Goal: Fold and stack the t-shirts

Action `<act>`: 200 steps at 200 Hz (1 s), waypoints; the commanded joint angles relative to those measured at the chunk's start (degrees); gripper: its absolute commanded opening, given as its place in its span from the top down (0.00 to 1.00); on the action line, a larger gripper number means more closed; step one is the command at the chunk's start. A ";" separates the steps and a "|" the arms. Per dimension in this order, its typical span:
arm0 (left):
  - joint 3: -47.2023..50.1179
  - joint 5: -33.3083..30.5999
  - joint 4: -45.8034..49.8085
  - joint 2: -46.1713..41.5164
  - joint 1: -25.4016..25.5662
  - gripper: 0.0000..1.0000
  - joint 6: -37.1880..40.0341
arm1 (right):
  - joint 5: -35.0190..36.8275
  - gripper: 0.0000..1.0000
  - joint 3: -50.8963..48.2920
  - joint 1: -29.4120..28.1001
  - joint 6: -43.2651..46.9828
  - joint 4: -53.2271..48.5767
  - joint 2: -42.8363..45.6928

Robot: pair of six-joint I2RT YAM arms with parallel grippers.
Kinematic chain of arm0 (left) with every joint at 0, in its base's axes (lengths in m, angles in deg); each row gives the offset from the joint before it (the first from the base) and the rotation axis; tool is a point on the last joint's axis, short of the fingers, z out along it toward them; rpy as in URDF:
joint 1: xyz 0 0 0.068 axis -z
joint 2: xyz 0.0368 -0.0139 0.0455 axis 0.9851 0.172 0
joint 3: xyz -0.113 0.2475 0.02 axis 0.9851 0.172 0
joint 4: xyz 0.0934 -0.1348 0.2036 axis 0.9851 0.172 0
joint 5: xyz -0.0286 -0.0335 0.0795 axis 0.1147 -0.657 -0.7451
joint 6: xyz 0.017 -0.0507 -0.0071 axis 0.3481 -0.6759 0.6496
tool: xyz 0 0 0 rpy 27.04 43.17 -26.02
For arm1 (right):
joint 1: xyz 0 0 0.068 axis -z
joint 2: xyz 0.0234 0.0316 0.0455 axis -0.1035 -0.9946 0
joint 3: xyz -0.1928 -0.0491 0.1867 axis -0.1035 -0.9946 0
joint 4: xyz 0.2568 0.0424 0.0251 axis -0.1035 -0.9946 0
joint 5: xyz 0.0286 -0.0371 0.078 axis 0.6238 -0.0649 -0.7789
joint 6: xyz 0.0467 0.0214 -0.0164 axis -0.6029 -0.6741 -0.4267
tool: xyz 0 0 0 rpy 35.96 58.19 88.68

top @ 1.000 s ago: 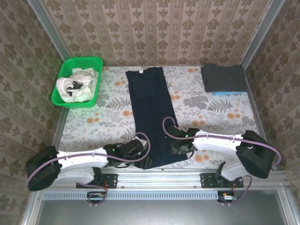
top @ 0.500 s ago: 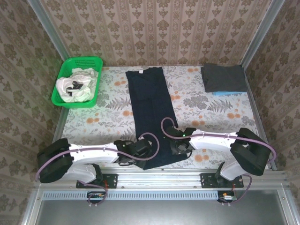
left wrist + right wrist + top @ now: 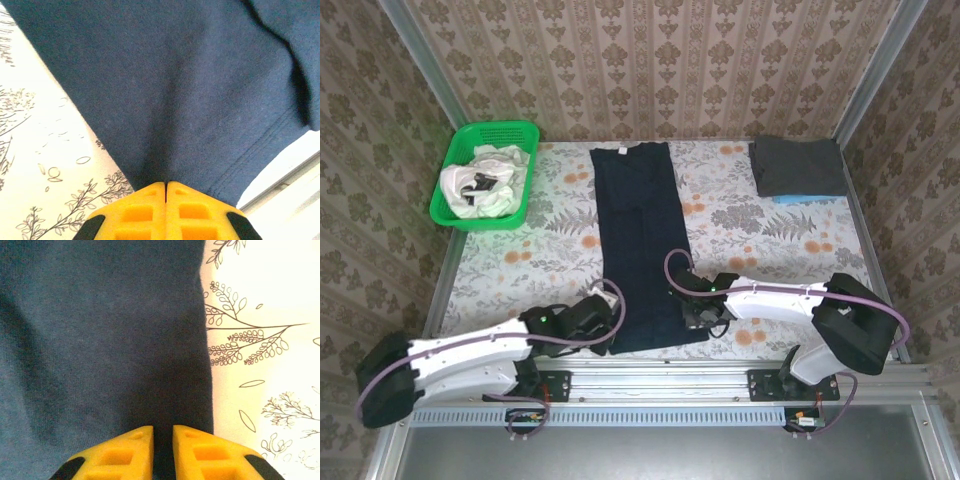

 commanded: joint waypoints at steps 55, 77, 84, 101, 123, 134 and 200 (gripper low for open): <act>5.26 -2.66 7.74 -9.40 -0.82 0.96 -11.41 | 0.12 0.94 0.41 -0.07 0.62 -2.82 -0.31; 4.28 -2.38 9.46 -8.61 -1.17 0.91 -12.86 | -0.82 0.92 0.62 -0.44 1.10 -3.59 2.54; 4.11 -2.10 9.41 -8.59 -1.17 0.92 -13.03 | -1.34 0.89 0.95 -0.82 1.54 -3.75 3.40; 3.28 -1.92 9.54 -8.59 -1.27 0.79 -12.81 | -3.04 0.76 2.14 -2.05 2.37 -4.47 4.46; 1.72 -1.32 9.75 -8.21 -1.15 0.67 -11.71 | -3.02 0.66 3.37 -5.03 2.54 -4.89 4.83; 1.14 -0.83 9.80 -7.62 -1.09 0.65 -11.48 | -2.67 0.65 3.33 -5.67 2.30 -4.94 4.83; 2.47 2.83 3.93 0.54 4.07 0.53 -13.29 | -1.87 0.63 1.12 -8.03 -0.91 -5.46 1.90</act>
